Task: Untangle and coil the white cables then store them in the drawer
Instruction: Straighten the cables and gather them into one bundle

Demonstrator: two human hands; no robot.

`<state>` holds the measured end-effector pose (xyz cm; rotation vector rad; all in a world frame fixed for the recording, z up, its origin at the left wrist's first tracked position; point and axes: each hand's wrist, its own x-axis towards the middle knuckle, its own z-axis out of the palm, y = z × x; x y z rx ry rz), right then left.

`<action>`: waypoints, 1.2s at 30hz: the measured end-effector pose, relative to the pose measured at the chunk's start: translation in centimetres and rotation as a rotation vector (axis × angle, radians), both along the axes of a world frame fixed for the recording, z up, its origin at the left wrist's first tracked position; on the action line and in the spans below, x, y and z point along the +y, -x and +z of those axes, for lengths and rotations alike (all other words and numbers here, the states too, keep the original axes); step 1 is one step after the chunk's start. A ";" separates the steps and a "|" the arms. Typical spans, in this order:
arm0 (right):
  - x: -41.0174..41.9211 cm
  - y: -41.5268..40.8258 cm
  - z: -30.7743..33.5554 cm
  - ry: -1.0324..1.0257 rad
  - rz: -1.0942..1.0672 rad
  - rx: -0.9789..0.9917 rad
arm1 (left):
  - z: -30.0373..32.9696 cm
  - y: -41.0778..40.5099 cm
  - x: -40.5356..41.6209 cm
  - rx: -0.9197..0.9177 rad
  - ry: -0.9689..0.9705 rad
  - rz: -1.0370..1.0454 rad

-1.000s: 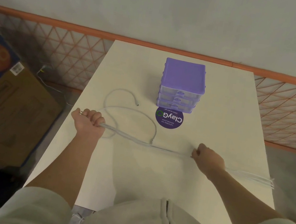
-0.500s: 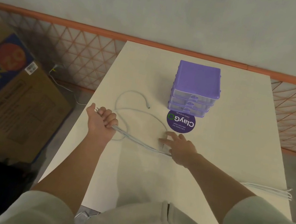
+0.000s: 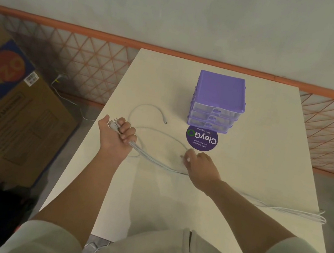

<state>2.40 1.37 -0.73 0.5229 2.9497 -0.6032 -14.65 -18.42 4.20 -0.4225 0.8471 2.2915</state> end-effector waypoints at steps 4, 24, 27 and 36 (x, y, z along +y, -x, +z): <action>-2.9 2.8 4.5 0.302 -0.174 0.129 | 0.8 -0.2 0.6 0.030 0.084 -0.018; -8.7 7.2 10.6 0.923 -0.352 0.329 | 4.0 -3.3 2.9 0.281 0.482 -0.235; -8.4 7.1 10.4 0.842 -0.341 0.351 | 4.0 -3.4 3.2 0.331 0.517 -0.259; -5.4 5.0 9.0 0.265 -0.121 -0.064 | 3.6 -1.0 3.1 0.176 0.369 -0.076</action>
